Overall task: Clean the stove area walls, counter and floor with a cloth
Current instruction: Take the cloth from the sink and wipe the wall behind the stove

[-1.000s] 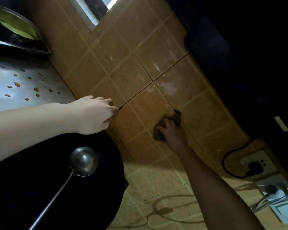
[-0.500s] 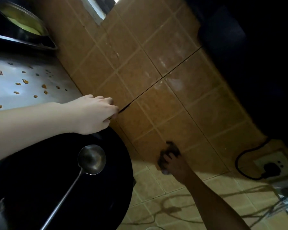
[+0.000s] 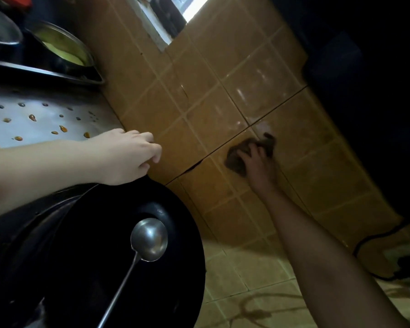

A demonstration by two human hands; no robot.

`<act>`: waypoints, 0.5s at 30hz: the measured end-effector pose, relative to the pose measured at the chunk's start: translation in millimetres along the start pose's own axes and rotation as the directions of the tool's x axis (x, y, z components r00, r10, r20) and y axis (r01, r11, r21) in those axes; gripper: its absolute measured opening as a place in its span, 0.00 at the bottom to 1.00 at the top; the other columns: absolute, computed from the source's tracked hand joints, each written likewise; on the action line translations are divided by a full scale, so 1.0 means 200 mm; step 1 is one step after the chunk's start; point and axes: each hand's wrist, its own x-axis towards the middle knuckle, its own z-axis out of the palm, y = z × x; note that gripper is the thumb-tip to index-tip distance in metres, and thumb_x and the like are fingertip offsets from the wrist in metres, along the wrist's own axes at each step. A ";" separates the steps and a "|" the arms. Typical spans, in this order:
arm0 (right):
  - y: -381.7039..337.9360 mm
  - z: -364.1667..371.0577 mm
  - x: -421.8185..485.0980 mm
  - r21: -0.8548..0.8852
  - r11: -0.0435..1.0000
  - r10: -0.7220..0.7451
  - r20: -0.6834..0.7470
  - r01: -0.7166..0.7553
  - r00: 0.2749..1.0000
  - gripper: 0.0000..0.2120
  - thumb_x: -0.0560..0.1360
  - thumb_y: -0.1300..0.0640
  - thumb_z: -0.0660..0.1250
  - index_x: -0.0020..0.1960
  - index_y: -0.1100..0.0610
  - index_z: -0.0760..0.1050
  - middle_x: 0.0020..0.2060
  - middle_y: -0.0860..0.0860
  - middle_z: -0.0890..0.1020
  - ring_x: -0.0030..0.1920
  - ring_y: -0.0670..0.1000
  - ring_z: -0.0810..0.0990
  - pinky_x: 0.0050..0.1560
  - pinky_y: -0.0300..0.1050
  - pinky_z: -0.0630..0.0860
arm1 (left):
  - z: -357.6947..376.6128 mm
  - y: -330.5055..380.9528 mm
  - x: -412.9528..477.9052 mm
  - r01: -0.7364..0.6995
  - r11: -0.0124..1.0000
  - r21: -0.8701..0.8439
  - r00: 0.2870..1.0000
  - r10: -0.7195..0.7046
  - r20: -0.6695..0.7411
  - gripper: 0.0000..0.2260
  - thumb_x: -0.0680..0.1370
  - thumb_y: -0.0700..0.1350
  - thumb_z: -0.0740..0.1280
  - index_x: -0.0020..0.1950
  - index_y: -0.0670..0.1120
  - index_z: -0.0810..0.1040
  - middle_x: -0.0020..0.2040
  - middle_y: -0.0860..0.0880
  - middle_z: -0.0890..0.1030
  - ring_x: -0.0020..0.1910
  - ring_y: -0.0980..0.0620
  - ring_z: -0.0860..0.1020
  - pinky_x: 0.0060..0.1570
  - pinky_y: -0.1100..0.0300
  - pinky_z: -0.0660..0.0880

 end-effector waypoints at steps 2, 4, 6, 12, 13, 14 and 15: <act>0.02 -0.05 0.02 0.040 0.997 0.070 -0.015 -0.070 0.997 0.29 0.75 0.59 0.66 0.73 0.49 0.61 0.73 0.55 0.58 0.70 0.60 0.59 0.60 0.53 0.69 | -0.01 -0.02 0.02 0.003 1.000 -0.008 1.000 -0.003 0.018 0.12 0.80 0.52 0.55 0.63 0.58 0.66 0.62 0.53 0.67 0.62 0.52 0.69 0.58 0.56 0.69; 0.04 0.03 -0.04 -0.010 1.000 0.015 0.043 -0.014 0.999 0.27 0.75 0.59 0.66 0.72 0.50 0.63 0.73 0.55 0.60 0.69 0.60 0.61 0.58 0.54 0.70 | -0.02 -0.02 0.04 -0.008 1.000 -0.028 1.000 0.009 0.030 0.11 0.80 0.52 0.55 0.62 0.58 0.66 0.62 0.53 0.68 0.62 0.52 0.69 0.58 0.56 0.69; 0.05 0.15 -0.18 -0.080 0.993 -0.075 0.137 0.086 0.988 0.26 0.68 0.56 0.74 0.65 0.49 0.73 0.68 0.55 0.69 0.63 0.60 0.70 0.50 0.53 0.75 | -0.01 0.00 0.06 -0.019 0.999 -0.035 0.999 0.020 0.037 0.11 0.80 0.52 0.54 0.63 0.58 0.66 0.61 0.53 0.68 0.62 0.52 0.70 0.58 0.56 0.69; 0.12 0.58 -0.76 -0.186 0.953 -0.151 0.393 0.239 0.907 0.22 0.68 0.60 0.73 0.62 0.52 0.77 0.63 0.56 0.76 0.61 0.59 0.76 0.49 0.57 0.78 | 0.06 0.14 0.10 -0.078 0.997 -0.003 0.997 0.078 0.012 0.13 0.80 0.52 0.54 0.63 0.57 0.66 0.60 0.52 0.69 0.61 0.51 0.71 0.58 0.55 0.70; 0.14 0.61 -0.83 -0.205 0.948 -0.135 0.437 0.244 0.890 0.22 0.64 0.59 0.77 0.58 0.53 0.80 0.59 0.55 0.79 0.57 0.58 0.79 0.45 0.56 0.79 | 0.08 0.16 0.10 -0.093 0.996 -0.005 0.996 0.093 0.008 0.13 0.80 0.52 0.54 0.63 0.57 0.66 0.60 0.51 0.69 0.60 0.50 0.72 0.57 0.55 0.70; 0.16 0.64 -0.87 -0.234 0.944 -0.115 0.428 0.233 0.896 0.24 0.57 0.57 0.81 0.52 0.53 0.82 0.53 0.55 0.82 0.51 0.57 0.81 0.38 0.54 0.81 | 0.09 0.18 0.10 -0.103 0.995 -0.009 0.995 0.103 0.008 0.12 0.80 0.52 0.54 0.63 0.57 0.66 0.60 0.51 0.69 0.60 0.51 0.72 0.57 0.56 0.70; 0.17 0.66 -0.89 -0.248 0.943 -0.103 0.415 0.221 0.904 0.26 0.50 0.57 0.84 0.48 0.54 0.84 0.49 0.54 0.84 0.46 0.56 0.82 0.33 0.53 0.80 | 0.11 0.20 0.10 -0.111 0.994 -0.012 0.994 0.111 0.012 0.12 0.80 0.52 0.54 0.63 0.57 0.66 0.60 0.52 0.69 0.60 0.51 0.72 0.57 0.56 0.70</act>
